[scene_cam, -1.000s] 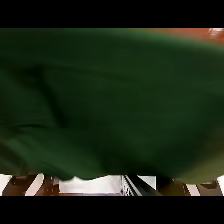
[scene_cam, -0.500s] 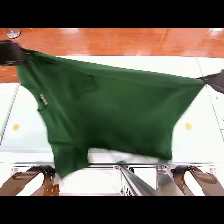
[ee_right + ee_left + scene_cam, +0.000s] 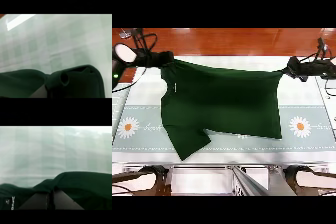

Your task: Fold the shirts.

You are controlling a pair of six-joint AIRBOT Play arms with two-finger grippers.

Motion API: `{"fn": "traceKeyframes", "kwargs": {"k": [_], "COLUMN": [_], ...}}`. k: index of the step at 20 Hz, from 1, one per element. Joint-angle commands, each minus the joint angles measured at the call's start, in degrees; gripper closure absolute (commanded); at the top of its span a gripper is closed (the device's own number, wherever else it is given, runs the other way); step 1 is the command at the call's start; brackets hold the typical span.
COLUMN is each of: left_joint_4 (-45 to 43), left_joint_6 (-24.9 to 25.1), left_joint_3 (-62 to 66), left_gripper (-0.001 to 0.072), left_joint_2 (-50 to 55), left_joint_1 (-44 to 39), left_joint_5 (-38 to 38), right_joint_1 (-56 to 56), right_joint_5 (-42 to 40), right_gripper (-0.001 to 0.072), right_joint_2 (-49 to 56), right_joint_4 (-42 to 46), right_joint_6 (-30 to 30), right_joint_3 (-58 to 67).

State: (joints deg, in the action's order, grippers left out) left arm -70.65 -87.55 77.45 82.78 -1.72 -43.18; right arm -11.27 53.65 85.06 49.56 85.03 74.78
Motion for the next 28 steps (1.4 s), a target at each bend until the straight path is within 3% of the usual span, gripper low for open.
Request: {"fn": "traceKeyframes", "kwargs": {"k": [1, 3, 4, 6, 11, 12, 13, 14, 17, 19, 24, 28], "left_joint_4": [0.3, -0.1, -0.3, -0.9, -2.2, -2.3, -2.3, -2.9, -6.3, -3.4, -2.0, 8.8], "left_joint_6": [-0.7, 1.1, 4.4, 7.2, 6.9, 6.9, 6.8, 6.8, 4.3, 5.3, 6.8, 6.0], "left_joint_3": [0.0, 0.0, 0.0, -0.1, 0.0, 0.0, 0.0, 0.3, 1.9, -1.8, -26.0, -41.3], "left_gripper": [0.0673, 0.0673, 0.0673, 0.0673, 0.0672, 0.0663, 0.0518, 0.0028, 0.0005, 0.0005, 0.0005, 0.0005], "left_joint_2": [5.0, 4.7, 4.5, 5.1, 9.9, 10.2, 10.2, 10.2, 9.2, 5.0, -11.5, -20.8], "left_joint_1": [-0.1, 0.8, 1.5, 2.9, 3.6, 3.6, 3.6, 3.8, 6.3, 8.9, 17.5, 26.6], "left_joint_5": [-1.4, -7.5, -11.4, -18.7, -26.1, -27.6, -29.0, -32.1, -42.4, -43.0, -38.9, -30.8], "right_joint_1": [0.0, -0.9, -1.2, -0.5, 2.1, 2.1, 2.1, 1.6, -1.9, -4.4, -8.1, -4.4], "right_joint_5": [2.2, 8.0, 11.7, 16.9, 15.0, 15.1, 15.8, 17.7, 25.6, 26.6, 9.4, 4.4], "right_gripper": [0.0690, 0.0690, 0.0690, 0.0689, 0.0686, 0.0582, 0.0284, 0.0073, 0.0085, 0.0085, 0.0085, 0.0085], "right_joint_2": [6.8, 6.7, 6.6, 6.6, 6.7, 6.7, 6.6, 6.6, 3.8, -2.2, -27.4, -43.1], "right_joint_4": [-2.3, -1.6, 0.3, 7.5, 14.4, 14.6, 14.5, 14.4, 15.7, 19.9, 13.5, 8.5], "right_joint_6": [-0.5, -2.0, -2.3, -2.2, 1.8, 2.6, 3.1, 3.1, 4.2, 4.2, 1.6, 1.4], "right_joint_3": [3.9, 3.9, 3.9, 3.5, -1.5, -1.7, -1.6, -1.3, -0.1, -1.6, -26.7, -44.6]}}
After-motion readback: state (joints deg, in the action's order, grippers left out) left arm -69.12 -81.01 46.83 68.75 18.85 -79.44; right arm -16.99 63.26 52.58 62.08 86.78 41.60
